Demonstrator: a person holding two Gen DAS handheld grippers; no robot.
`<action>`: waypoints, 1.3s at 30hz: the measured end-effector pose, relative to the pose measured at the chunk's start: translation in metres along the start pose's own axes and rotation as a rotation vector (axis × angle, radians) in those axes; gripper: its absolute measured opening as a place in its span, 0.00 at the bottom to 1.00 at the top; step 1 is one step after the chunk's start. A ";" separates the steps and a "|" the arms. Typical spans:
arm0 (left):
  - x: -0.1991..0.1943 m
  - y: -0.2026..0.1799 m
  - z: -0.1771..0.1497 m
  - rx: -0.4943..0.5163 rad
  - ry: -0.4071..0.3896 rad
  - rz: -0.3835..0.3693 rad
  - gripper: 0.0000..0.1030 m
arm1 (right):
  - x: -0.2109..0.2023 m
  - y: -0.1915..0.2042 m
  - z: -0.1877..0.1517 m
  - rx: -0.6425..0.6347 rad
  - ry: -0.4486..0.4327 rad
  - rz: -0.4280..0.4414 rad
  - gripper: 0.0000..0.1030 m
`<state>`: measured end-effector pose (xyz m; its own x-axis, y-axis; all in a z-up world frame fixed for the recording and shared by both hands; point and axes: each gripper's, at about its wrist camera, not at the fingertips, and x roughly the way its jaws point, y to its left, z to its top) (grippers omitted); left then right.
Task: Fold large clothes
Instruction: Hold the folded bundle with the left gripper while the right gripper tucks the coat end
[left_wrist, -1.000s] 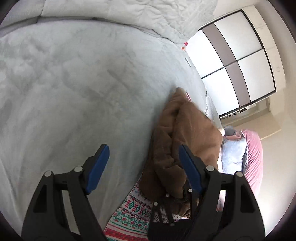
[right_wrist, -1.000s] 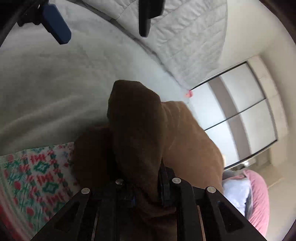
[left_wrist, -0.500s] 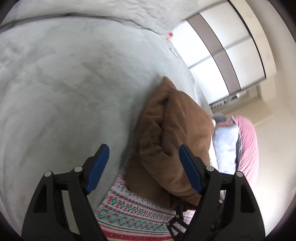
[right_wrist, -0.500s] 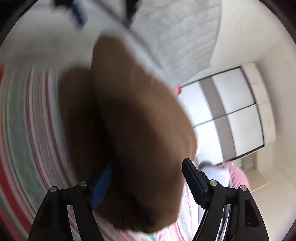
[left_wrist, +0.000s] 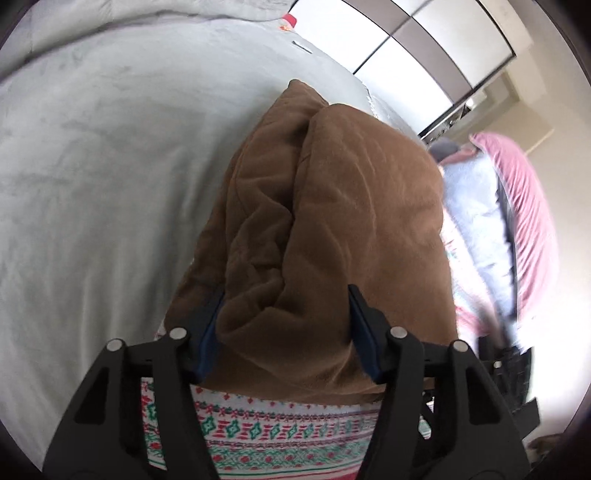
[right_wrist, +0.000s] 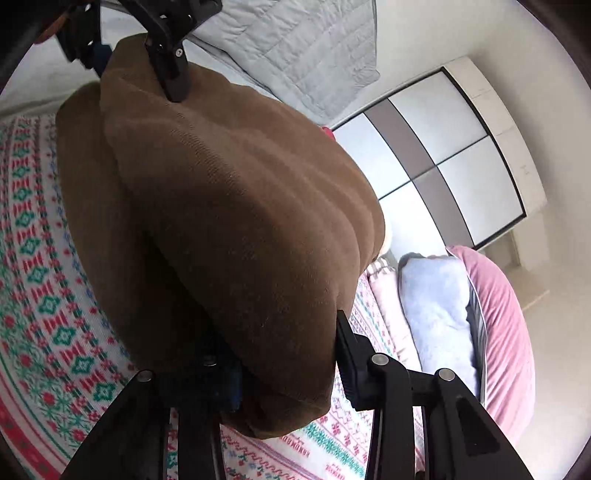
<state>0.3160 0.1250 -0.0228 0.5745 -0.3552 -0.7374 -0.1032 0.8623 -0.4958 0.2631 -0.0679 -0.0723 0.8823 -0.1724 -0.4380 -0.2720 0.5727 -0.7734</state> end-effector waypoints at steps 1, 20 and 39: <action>0.002 -0.003 -0.001 0.021 -0.004 0.039 0.57 | -0.003 0.003 0.001 -0.009 -0.003 -0.009 0.38; 0.000 0.039 0.001 -0.113 0.058 -0.101 0.56 | 0.000 -0.125 0.017 0.665 0.099 0.682 0.16; -0.011 -0.003 0.006 0.059 -0.084 0.024 0.57 | 0.056 -0.102 -0.008 0.702 0.205 0.747 0.14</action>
<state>0.3146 0.1286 -0.0105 0.6391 -0.3051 -0.7061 -0.0708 0.8907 -0.4490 0.3376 -0.1420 -0.0221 0.4815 0.3218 -0.8153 -0.3793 0.9151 0.1371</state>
